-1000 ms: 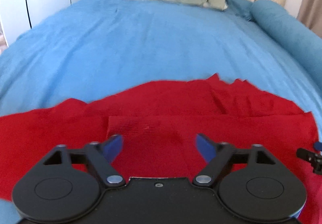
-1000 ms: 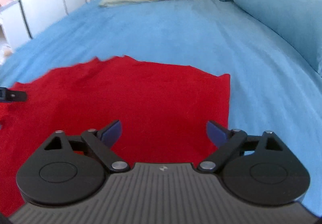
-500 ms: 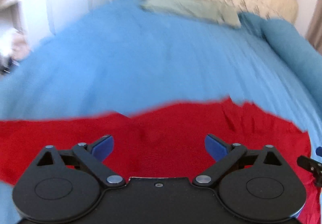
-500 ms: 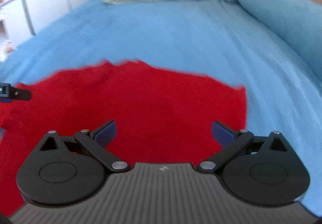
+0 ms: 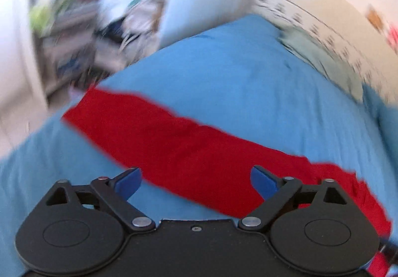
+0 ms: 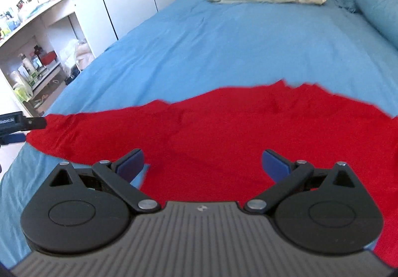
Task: Fold small clothes
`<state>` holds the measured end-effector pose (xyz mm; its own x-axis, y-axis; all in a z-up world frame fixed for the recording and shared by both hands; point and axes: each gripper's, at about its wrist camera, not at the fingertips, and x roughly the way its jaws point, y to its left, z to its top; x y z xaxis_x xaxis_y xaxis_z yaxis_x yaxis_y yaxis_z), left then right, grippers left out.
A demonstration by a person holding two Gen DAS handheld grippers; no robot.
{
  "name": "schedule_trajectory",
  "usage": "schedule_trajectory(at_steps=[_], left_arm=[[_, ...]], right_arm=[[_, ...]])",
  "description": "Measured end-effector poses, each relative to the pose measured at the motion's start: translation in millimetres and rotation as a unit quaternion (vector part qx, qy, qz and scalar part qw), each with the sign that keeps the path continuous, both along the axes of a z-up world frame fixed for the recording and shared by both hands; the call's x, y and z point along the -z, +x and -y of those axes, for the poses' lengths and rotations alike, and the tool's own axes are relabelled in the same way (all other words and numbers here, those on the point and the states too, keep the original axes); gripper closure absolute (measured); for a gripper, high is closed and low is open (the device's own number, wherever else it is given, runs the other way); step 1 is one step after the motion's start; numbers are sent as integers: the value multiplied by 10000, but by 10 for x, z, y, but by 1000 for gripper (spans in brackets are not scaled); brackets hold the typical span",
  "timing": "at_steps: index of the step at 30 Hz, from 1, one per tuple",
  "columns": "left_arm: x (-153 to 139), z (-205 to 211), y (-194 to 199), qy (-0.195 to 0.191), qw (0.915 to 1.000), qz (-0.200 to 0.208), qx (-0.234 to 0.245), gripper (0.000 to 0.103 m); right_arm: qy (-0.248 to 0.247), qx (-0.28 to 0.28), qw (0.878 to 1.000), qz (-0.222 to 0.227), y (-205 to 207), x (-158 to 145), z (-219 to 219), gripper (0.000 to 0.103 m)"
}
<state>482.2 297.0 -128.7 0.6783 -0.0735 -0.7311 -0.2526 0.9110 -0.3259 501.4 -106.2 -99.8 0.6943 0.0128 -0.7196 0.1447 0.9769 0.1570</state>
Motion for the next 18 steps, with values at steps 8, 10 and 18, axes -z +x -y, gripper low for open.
schedule_trajectory(at_steps=[8, 10, 18], left_arm=[[377, -740, 139, -634, 9960, 3, -630, 25], [391, -789, 237, -769, 9947, 80, -673, 26], [416, -865, 412, -359, 9966, 43, -744, 63]], right_arm=[[304, 442, 9980, -346, 116, 368, -754, 0], [336, 574, 9971, -378, 129, 415, -870, 0], [270, 985, 9942, -343, 188, 505, -1012, 0]])
